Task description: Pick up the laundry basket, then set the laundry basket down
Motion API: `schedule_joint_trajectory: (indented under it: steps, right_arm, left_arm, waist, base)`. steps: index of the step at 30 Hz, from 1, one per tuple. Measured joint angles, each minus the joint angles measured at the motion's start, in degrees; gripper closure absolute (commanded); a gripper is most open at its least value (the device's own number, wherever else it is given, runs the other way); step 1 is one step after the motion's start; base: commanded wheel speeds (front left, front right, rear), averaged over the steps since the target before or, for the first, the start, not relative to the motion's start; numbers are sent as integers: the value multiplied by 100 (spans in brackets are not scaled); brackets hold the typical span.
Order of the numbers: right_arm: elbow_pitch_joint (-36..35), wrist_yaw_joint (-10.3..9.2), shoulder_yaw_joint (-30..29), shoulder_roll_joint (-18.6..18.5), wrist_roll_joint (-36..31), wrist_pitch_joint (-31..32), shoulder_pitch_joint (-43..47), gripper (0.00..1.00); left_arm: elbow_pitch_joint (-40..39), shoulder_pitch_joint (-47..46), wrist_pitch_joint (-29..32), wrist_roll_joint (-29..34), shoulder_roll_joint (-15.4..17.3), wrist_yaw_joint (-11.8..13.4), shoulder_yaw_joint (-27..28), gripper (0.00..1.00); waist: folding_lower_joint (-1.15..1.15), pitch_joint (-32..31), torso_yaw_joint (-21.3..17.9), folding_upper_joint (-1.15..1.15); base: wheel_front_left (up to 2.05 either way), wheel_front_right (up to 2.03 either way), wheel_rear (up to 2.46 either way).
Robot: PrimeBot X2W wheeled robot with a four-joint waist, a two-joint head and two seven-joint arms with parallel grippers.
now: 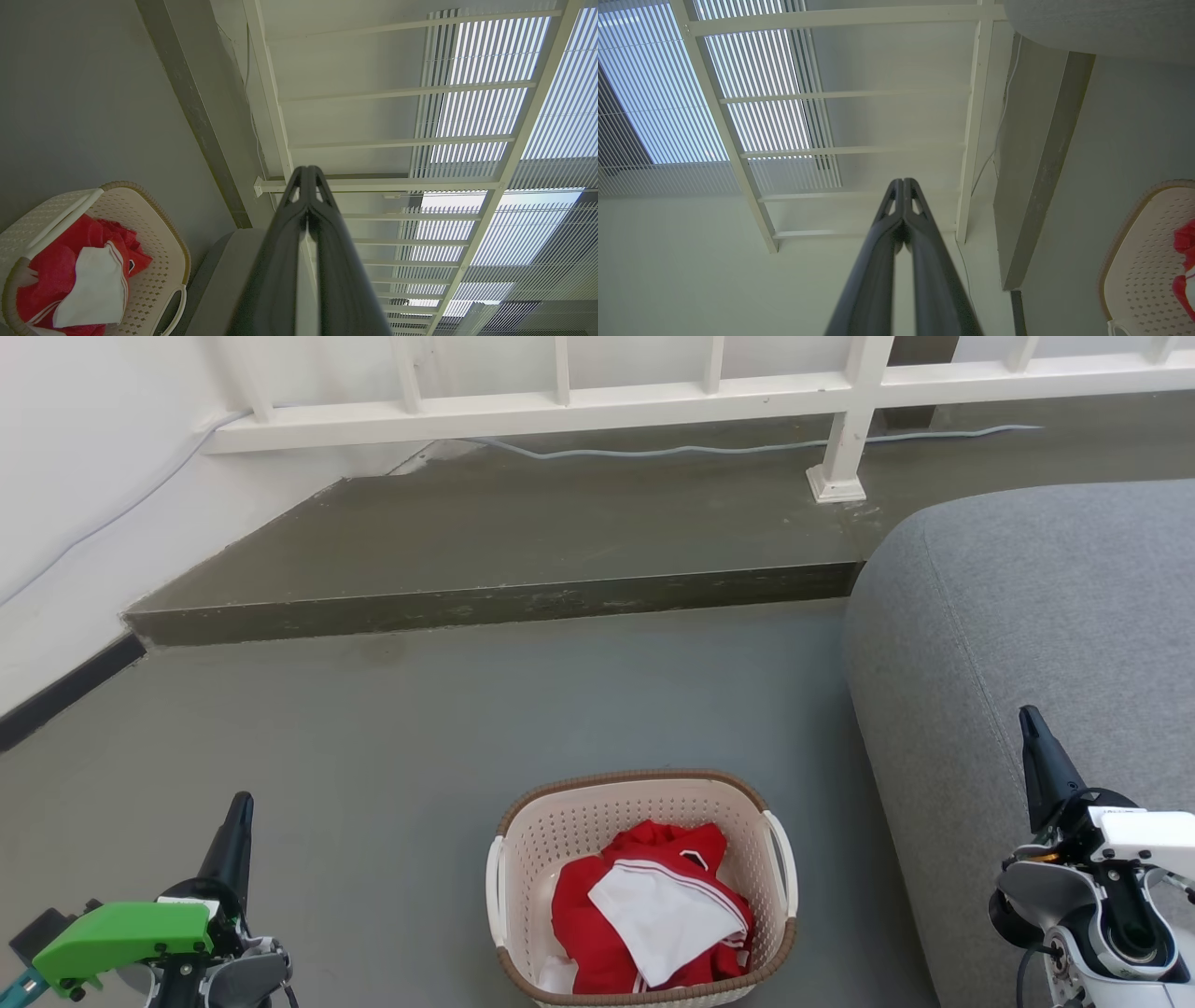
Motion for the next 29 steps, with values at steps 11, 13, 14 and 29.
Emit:
schedule_joint_trajectory:
  steps: [11,13,14,29]
  right_arm:
    - [18,0,-4,0,0,1,-1,100]
    - [21,1,-5,0,0,1,-1,100]
    - [23,1,-5,0,0,1,-1,100]
    - [43,1,-19,1,-1,1,-4,100]
  left_arm:
    - [5,-3,14,0,-2,0,4,100]
    - [7,-3,14,0,-3,0,4,100]
    - [8,-3,14,0,-3,0,5,100]
    - [12,-10,15,0,-8,0,10,100]
  waist:
    - [0,-1,0,0]
    - [0,-1,0,0]
    - [0,-1,0,0]
    - [0,-2,-1,0]
  base:
    - [0,0,0]
    - [0,0,0]
    - [0,0,0]
    - [0,0,0]
